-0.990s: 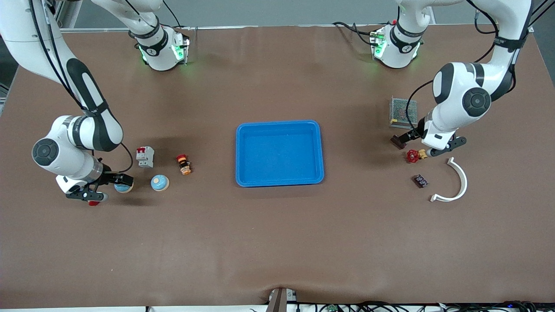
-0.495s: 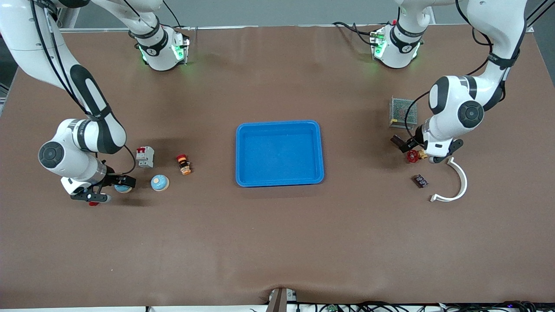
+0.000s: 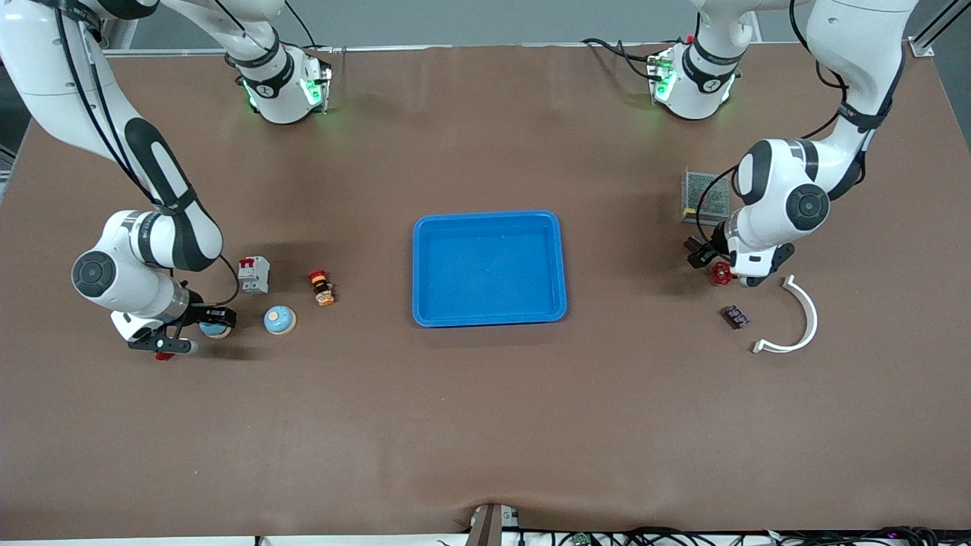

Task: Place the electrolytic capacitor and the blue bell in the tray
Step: 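Grasp the bell with the right gripper while the left gripper grasps the capacitor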

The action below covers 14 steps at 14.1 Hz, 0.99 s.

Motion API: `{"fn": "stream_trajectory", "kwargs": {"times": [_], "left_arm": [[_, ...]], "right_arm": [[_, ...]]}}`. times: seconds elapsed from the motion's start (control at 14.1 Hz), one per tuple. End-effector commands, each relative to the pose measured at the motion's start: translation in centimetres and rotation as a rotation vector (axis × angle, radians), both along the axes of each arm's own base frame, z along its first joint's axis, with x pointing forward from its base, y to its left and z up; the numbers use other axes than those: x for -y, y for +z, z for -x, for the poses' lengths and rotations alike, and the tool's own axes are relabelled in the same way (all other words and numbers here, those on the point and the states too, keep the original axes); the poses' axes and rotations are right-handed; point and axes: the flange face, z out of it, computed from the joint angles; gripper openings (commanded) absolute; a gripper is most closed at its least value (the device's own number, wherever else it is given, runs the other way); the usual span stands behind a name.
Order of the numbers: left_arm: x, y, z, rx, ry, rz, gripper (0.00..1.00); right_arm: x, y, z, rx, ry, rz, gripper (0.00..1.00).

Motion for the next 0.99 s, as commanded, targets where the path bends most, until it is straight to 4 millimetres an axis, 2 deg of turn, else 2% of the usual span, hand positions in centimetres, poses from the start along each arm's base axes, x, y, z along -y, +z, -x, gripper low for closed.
{"fn": "stream_trajectory", "kwargs": {"times": [0.0,0.14,0.28,0.42,0.57,0.64,0.78,0.92], "left_arm": [[0.3,-0.5,-0.3,0.001,0.019,0.012,0.52],[0.4,-0.7,-0.3,0.000,0.018,0.013,0.29],[0.5,-0.3,-0.6,0.007,0.018,0.013,0.04],[1.3,0.7,-1.3,0.023,0.042,0.010,0.00],[5.2,2.2,-2.2,0.037,0.104,0.009,0.00],[6.9,3.1,-2.5,0.029,0.129,0.006,0.00],[9.6,5.2,-3.8,0.006,0.168,0.002,0.00],[13.1,6.9,-4.5,-0.010,0.224,-0.005,0.00]], "right_arm": [[-0.3,4.3,-0.7,-0.049,0.006,0.001,0.00],[-1.6,8.3,-1.5,-0.142,-0.022,-0.018,0.00],[-3.3,12.5,-2.7,-0.192,-0.202,-0.091,0.00],[-5.5,15.6,-3.0,-0.221,-0.341,-0.115,0.00],[-9.1,18.0,-2.7,-0.229,-0.487,-0.134,0.00],[-11.6,19.1,-2.5,-0.234,-0.569,-0.126,0.00],[-18.0,20.5,-1.6,-0.232,-0.741,-0.079,0.00],[-22.9,20.8,-0.8,-0.230,-0.889,-0.044,0.00]]}}
